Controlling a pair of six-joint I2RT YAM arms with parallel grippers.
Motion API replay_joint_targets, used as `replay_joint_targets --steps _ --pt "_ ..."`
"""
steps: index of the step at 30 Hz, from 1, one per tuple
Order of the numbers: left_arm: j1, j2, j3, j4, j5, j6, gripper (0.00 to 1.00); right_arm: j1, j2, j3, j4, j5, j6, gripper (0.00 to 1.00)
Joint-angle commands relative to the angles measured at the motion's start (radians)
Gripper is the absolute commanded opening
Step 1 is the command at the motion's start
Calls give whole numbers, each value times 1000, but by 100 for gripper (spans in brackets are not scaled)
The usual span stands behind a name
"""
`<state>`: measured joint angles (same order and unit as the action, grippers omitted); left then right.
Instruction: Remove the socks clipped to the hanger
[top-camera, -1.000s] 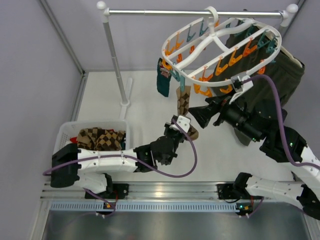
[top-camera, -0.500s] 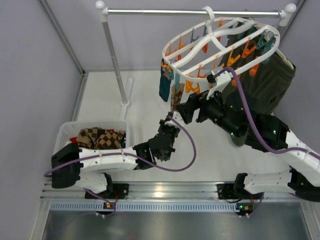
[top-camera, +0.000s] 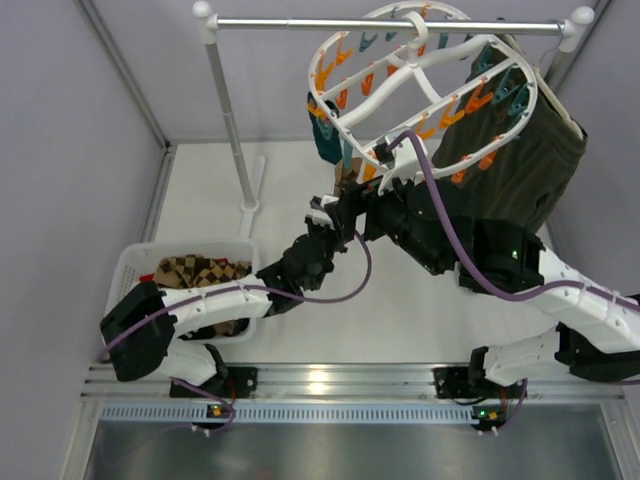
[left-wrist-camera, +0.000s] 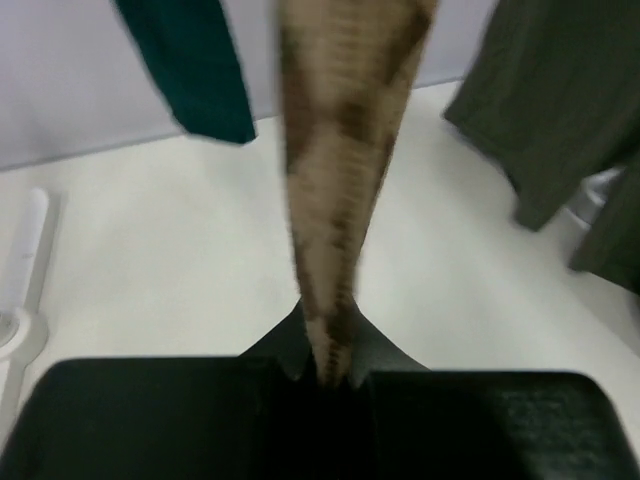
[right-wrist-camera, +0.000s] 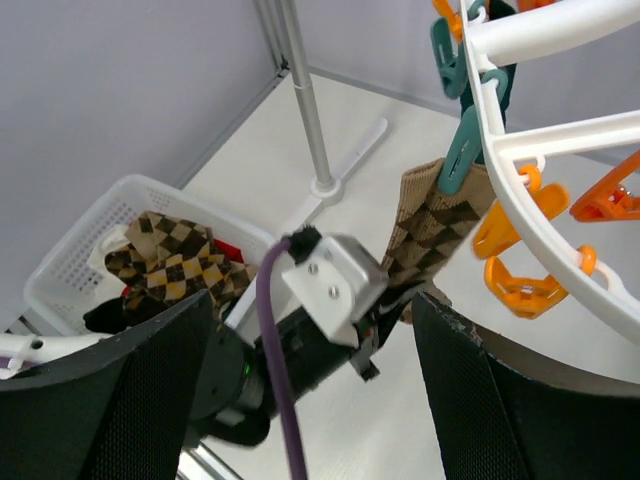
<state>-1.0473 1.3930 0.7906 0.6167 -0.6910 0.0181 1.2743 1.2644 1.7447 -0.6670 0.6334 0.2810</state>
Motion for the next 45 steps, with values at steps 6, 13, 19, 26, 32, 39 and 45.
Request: replay_joint_targets --steps 6,13,19,26,32,39,45 --pt "427 -150 22 -370 93 -504 0 13 -43 26 17 31 -43 78" --pt "564 -368 16 -505 8 -552 0 10 -74 10 24 38 -54 78" --pt "564 -474 24 -518 65 -526 0 -3 -66 12 29 16 -52 78" --pt "532 -549 -22 -489 292 -541 0 -6 -57 18 29 -15 -51 79" --pt "405 -551 -27 -393 315 -451 0 -6 -66 18 30 -38 -54 80" --pt "123 -407 33 -324 98 -296 0 -7 -74 30 24 -81 -51 82" --pt "-11 -264 114 -307 -48 -236 0 -6 -108 26 0 -101 -48 83"
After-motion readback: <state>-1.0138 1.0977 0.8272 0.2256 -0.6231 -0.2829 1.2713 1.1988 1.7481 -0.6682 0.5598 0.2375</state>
